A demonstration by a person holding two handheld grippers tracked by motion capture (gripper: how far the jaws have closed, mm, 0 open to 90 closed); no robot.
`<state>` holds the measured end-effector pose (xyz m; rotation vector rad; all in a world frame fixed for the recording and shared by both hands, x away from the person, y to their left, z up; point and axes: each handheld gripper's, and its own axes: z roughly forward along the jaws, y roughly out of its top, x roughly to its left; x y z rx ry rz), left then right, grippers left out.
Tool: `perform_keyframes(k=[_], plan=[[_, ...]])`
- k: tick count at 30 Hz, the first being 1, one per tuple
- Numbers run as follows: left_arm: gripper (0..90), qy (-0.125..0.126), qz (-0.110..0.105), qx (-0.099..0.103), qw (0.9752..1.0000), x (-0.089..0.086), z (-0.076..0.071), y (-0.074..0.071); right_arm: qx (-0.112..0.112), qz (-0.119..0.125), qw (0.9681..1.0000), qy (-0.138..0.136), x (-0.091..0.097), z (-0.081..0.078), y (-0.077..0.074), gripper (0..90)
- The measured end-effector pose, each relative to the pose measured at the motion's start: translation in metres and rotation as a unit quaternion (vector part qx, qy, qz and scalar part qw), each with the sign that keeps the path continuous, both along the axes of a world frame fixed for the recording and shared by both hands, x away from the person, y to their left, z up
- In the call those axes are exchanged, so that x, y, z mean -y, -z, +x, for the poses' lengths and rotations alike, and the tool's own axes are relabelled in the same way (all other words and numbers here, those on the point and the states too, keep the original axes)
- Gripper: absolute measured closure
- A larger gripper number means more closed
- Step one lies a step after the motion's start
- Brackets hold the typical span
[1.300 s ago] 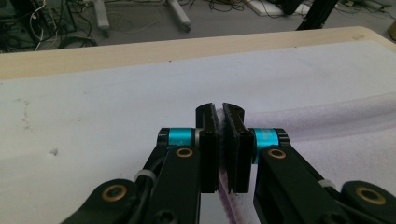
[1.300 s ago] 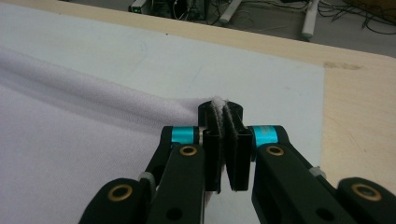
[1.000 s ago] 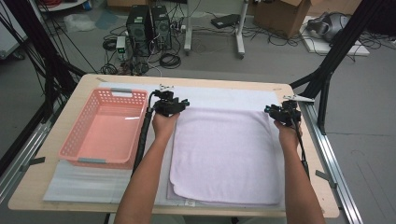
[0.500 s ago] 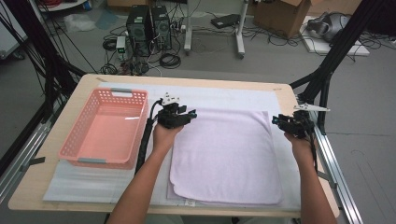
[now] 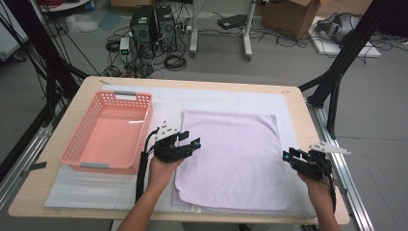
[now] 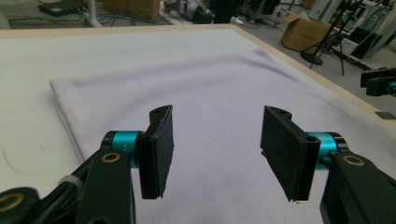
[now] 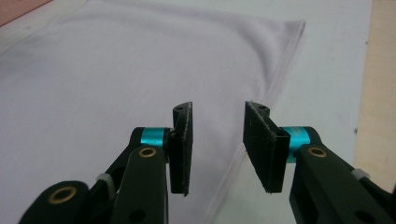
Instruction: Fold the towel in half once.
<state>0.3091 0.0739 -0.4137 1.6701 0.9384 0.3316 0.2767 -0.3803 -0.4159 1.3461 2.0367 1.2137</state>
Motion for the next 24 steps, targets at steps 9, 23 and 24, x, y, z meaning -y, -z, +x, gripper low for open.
perform_keyframes(k=[9,23,24], plan=[[39.9,-0.011,0.002,-0.017,0.9998,-0.021,-0.051,0.019,-0.003,-0.014,0.9998,-0.011,0.0,-0.056,0.005,62.2],[44.7,0.004,0.03,-0.045,0.9986,-0.033,-0.1,0.03,-0.022,-0.019,0.9995,-0.011,0.0,-0.105,0.013,59.0],[46.9,0.007,0.033,-0.051,0.9981,-0.033,-0.103,0.031,-0.027,-0.018,0.9994,-0.01,0.0,-0.108,0.015,59.0]])
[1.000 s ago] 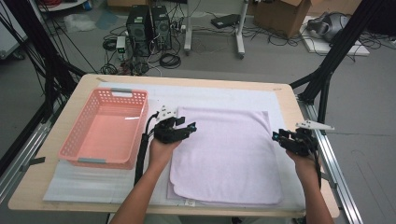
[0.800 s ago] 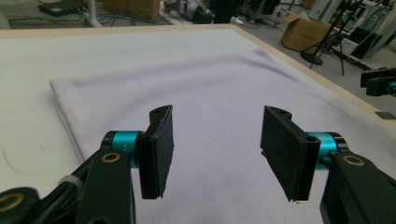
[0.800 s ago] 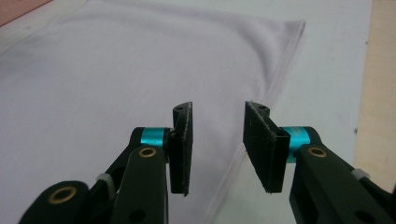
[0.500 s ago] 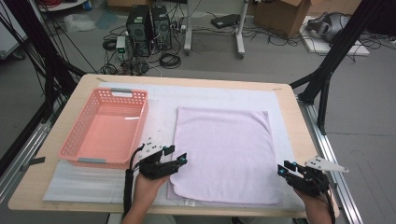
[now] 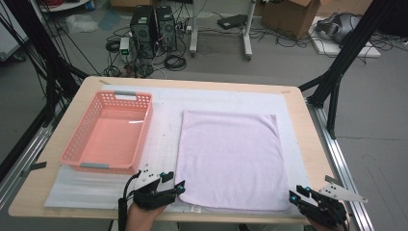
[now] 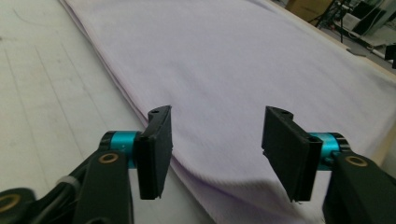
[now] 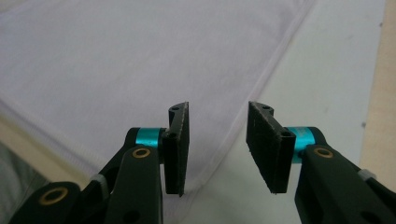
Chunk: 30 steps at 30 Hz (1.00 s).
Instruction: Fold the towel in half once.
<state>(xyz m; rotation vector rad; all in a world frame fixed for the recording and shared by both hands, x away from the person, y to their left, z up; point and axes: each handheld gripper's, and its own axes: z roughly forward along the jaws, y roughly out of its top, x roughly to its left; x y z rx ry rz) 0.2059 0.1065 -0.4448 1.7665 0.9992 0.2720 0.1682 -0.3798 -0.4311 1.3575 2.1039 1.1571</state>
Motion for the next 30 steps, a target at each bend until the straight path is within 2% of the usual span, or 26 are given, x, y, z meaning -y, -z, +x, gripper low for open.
perform_keyframes(k=[4,6,7,9,11,14,16,18,23,26,30], plan=[[59.4,0.004,0.021,-0.017,0.9996,0.002,-0.012,0.003,-0.014,0.002,0.9999,-0.003,0.0,-0.01,0.003,59.0],[69.0,0.007,0.028,-0.024,0.9993,0.001,-0.016,0.004,-0.019,0.001,0.9998,-0.007,-0.001,-0.012,0.005,59.5],[74.0,0.009,0.03,-0.029,0.9991,0.0,-0.017,0.005,-0.031,0.003,0.9995,-0.005,-0.002,-0.013,0.006,60.3],[81.4,0.009,0.033,-0.035,0.9988,-0.001,-0.02,0.007,-0.042,-0.005,0.9991,-0.009,-0.003,-0.011,0.011,63.5],[85.2,0.008,0.034,-0.037,0.9987,-0.004,-0.021,0.008,-0.06,0.005,0.9981,-0.011,-0.003,-0.01,0.014,70.7],[87.1,0.007,0.032,-0.04,0.9987,-0.006,-0.021,0.008,-0.064,0.006,0.9977,-0.018,-0.003,-0.009,0.016,81.0],[87.5,0.006,0.03,-0.034,0.999,-0.006,-0.022,0.007,-0.059,-0.005,0.9981,-0.019,-0.005,-0.01,0.014,84.9],[87.6,0.006,0.024,-0.026,0.9994,-0.007,-0.023,0.004,-0.053,-0.011,0.9984,-0.016,-0.006,-0.011,0.012,85.3],[87.6,0.003,0.007,-0.012,0.9999,-0.014,-0.03,-0.001,-0.047,-0.007,0.9988,-0.014,-0.005,-0.016,0.006,85.3],[87.6,0.002,0.006,-0.008,0.9999,-0.016,-0.033,-0.002,-0.04,-0.004,0.9991,-0.013,-0.005,-0.02,0.003,85.3],[87.6,0.004,0.012,-0.013,0.9998,-0.017,-0.038,0.0,-0.044,-0.005,0.9989,-0.016,-0.005,-0.025,0.003,85.5]])
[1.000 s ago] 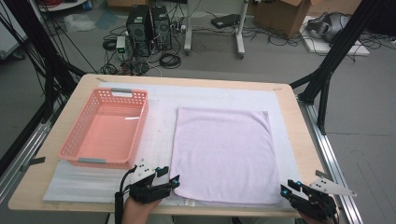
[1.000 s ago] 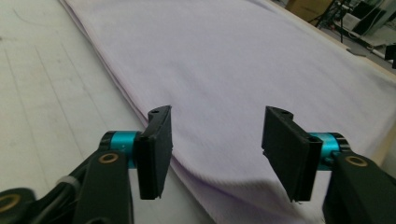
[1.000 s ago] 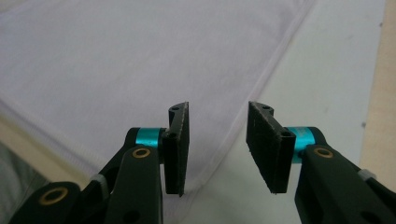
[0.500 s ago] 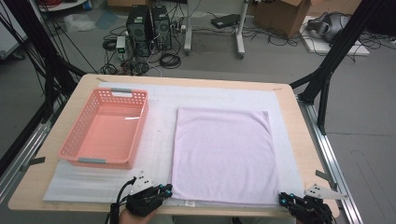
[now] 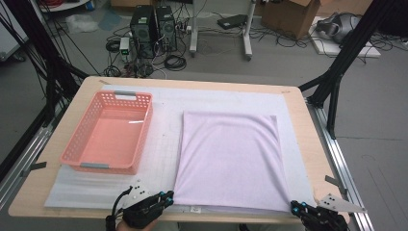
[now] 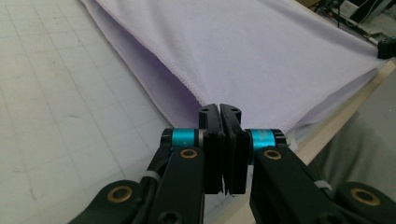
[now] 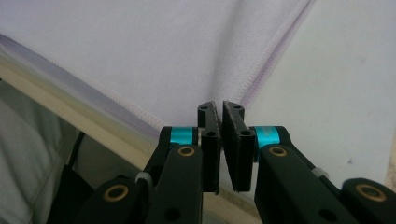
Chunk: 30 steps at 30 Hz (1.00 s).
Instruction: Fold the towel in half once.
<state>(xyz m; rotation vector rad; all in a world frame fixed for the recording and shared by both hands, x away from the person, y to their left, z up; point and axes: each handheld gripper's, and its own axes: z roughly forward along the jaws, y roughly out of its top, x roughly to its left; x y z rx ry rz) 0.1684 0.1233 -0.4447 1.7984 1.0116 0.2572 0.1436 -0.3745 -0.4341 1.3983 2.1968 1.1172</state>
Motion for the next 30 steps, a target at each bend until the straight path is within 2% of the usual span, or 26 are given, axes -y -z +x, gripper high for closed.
perform_keyframes(k=[3,4,5,6,7,8,9,10,13,16,26,27,29,30], plan=[[87.4,0.002,0.011,-0.01,0.9999,0.0,-0.001,0.005,-0.009,-0.008,0.9999,0.0,-0.001,0.001,0.005,84.5],[86.9,0.001,0.013,-0.015,0.9998,0.0,-0.001,0.007,-0.016,-0.008,0.9998,0.001,-0.001,0.002,0.007,81.6],[84.7,0.0,0.013,-0.017,0.9998,0.0,0.0,0.008,-0.021,-0.005,0.9997,0.005,0.0,0.002,0.008,74.9],[75.8,-0.011,0.012,-0.013,0.9998,-0.001,0.0,0.007,-0.02,-0.002,0.9997,0.015,0.0,0.002,0.007,67.7],[65.8,-0.016,0.009,-0.01,0.9998,-0.003,0.001,0.006,-0.013,0.009,0.9997,0.019,0.003,0.002,0.006,66.9],[64.1,-0.017,0.003,-0.001,0.9998,-0.004,0.002,0.004,-0.008,0.015,0.9996,0.021,0.005,0.002,0.004,65.8],[62.5,-0.022,-0.004,0.017,0.9996,-0.006,0.003,0.001,0.004,0.018,0.9995,0.025,0.006,0.002,0.001,64.1],[60.5,-0.022,-0.007,0.021,0.9995,-0.007,0.004,0.0,0.024,0.022,0.9991,0.027,0.008,0.002,-0.002,64.5],[60.7,-0.029,-0.015,0.036,0.9988,-0.009,0.01,-0.002,0.048,0.022,0.9984,0.022,0.008,0.003,-0.005,70.2],[62.3,-0.035,-0.013,0.034,0.9987,-0.009,0.02,-0.002,0.061,0.011,0.998,0.013,0.005,0.007,-0.004,76.3],[64.5,-0.026,-0.006,0.031,0.9992,-0.001,0.061,-0.003,0.056,0.005,0.9983,0.013,-0.005,0.036,-0.001,74.8],[65.6,-0.024,-0.005,0.032,0.9992,0.0,0.066,-0.003,0.057,0.005,0.9983,0.012,-0.005,0.038,-0.001,74.6],[73.7,-0.02,0.004,0.037,0.9991,0.001,0.074,-0.003,0.057,0.004,0.9982,0.015,-0.005,0.041,-0.002,74.1],[74.3,-0.019,0.005,0.036,0.9991,0.003,0.079,-0.004,0.058,0.004,0.9982,0.016,-0.004,0.044,-0.002,73.7]])
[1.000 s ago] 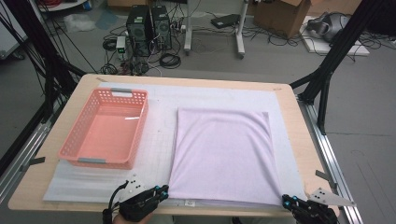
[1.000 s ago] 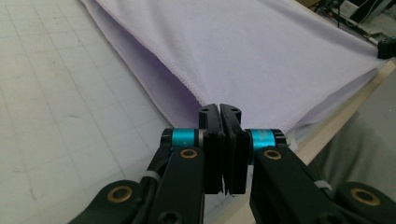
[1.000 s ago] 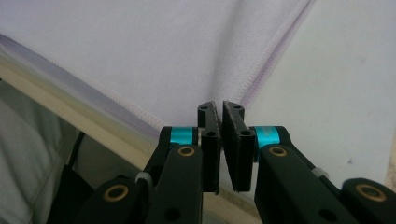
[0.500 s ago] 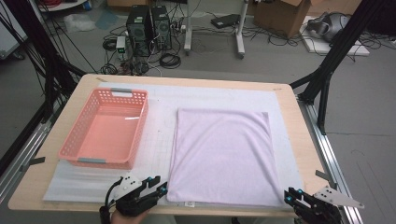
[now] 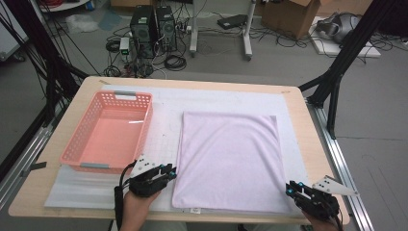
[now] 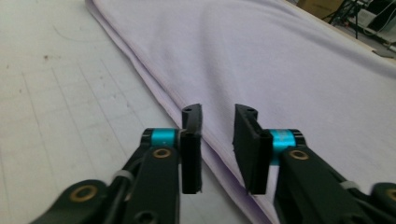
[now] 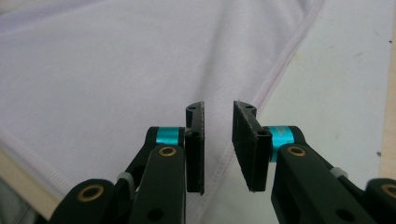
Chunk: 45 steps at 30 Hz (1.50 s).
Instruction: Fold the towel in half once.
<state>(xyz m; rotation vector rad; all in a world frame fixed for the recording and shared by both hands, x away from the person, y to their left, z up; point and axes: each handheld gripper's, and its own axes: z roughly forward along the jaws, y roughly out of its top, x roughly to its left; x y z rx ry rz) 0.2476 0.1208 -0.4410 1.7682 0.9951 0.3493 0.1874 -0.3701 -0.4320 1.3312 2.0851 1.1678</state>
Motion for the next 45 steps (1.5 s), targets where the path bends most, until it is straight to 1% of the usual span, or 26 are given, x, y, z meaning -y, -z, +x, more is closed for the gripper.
perform_keyframes(k=[5,8,12,14,15,16,17,18,19,20,22,24,26,28,31,32,33,34,35,37,38,39,42,43,44,45], plan=[[70.7,0.012,0.004,-0.007,0.9999,0.009,0.024,0.001,-0.004,0.001,1.0,0.004,0.0,0.013,0.001,72.4],[66.7,0.007,0.012,-0.011,0.9998,0.014,0.04,0.002,-0.004,0.001,1.0,0.004,0.0,0.02,0.001,71.9],[64.6,0.001,0.038,-0.014,0.9992,0.02,0.054,0.005,-0.005,0.002,1.0,0.007,-0.001,0.028,0.001,71.0],[68.8,-0.002,0.049,-0.001,0.9988,0.024,0.058,0.008,-0.006,0.002,1.0,0.007,-0.001,0.032,0.002,71.0],[70.4,-0.003,0.06,-0.012,0.9981,0.026,0.061,0.008,-0.007,0.001,0.9999,0.008,-0.001,0.033,0.002,71.0],[71.3,0.003,0.071,-0.021,0.9973,0.028,0.064,0.009,-0.007,0.0,1.0,0.007,-0.001,0.034,0.002,70.9],[71.8,0.003,0.081,-0.022,0.9965,0.031,0.066,0.009,-0.009,0.001,0.9999,0.007,-0.002,0.035,0.002,70.8],[74.0,0.003,0.088,-0.024,0.9958,0.033,0.067,0.009,-0.009,0.001,0.9999,0.007,-0.002,0.035,0.002,70.6],[77.0,0.003,0.101,-0.029,0.9945,0.035,0.068,0.01,-0.01,0.0,0.9999,0.007,-0.002,0.036,0.003,70.6],[78.5,0.001,0.107,-0.031,0.9938,0.037,0.069,0.01,-0.011,-0.001,0.9999,0.007,-0.002,0.036,0.003,70.7],[84.2,0.001,0.106,-0.031,0.9939,0.037,0.069,0.01,-0.012,-0.001,0.9999,0.007,-0.002,0.036,0.003,70.6],[86.3,-0.007,0.101,-0.032,0.9943,0.035,0.068,0.01,-0.011,-0.001,0.9999,0.007,-0.002,0.036,0.003,70.5],[86.9,-0.013,0.098,-0.034,0.9945,0.032,0.067,0.009,-0.011,0.001,0.9999,0.01,-0.001,0.035,0.002,70.5],[86.9,-0.026,0.091,-0.038,0.9948,0.026,0.065,0.009,-0.009,0.001,0.9999,0.011,-0.001,0.036,0.002,70.4],[86.1,-0.031,0.072,-0.049,0.9957,0.018,0.062,0.01,-0.008,0.001,0.9998,0.021,0.001,0.039,0.002,69.3],[83.8,-0.034,0.074,-0.049,0.9955,0.017,0.061,0.01,-0.006,-0.001,0.9996,0.026,0.001,0.041,0.003,68.0],[76.4,-0.04,0.073,-0.049,0.9954,0.017,0.061,0.01,-0.007,-0.002,0.9995,0.031,0.0,0.043,0.003,67.8],[68.9,-0.04,0.068,-0.05,0.9956,0.016,0.062,0.01,-0.008,-0.004,0.9993,0.036,0.0,0.046,0.004,67.8],[66.6,-0.039,0.064,-0.051,0.9959,0.015,0.062,0.01,-0.008,-0.008,0.9991,0.041,0.0,0.049,0.006,67.9],[58.8,-0.034,0.054,-0.042,0.9971,0.014,0.061,0.009,-0.015,-0.012,0.9986,0.05,-0.001,0.057,0.008,70.5],[57.6,-0.029,0.046,-0.037,0.9978,0.014,0.061,0.009,-0.014,-0.011,0.9983,0.055,0.0,0.06,0.008,70.8],[55.8,-0.026,0.04,-0.034,0.9983,0.015,0.06,0.008,-0.015,-0.005,0.9981,0.059,0.0,0.064,0.008,72.2],[51.1,-0.017,0.028,-0.021,0.9992,0.015,0.06,0.007,-0.02,0.002,0.9982,0.057,-0.001,0.073,0.01,75.1],[50.2,-0.016,0.025,-0.019,0.9994,0.016,0.06,0.007,-0.026,-0.001,0.9982,0.054,-0.003,0.076,0.012,76.4],[49.0,-0.012,0.023,-0.016,0.9995,0.015,0.059,0.007,-0.033,-0.012,0.998,0.052,-0.004,0.079,0.015,78.4],[48.5,-0.012,0.02,-0.015,0.9996,0.015,0.059,0.007,-0.034,-0.022,0.9979,0.05,-0.006,0.08,0.019,79.7]])
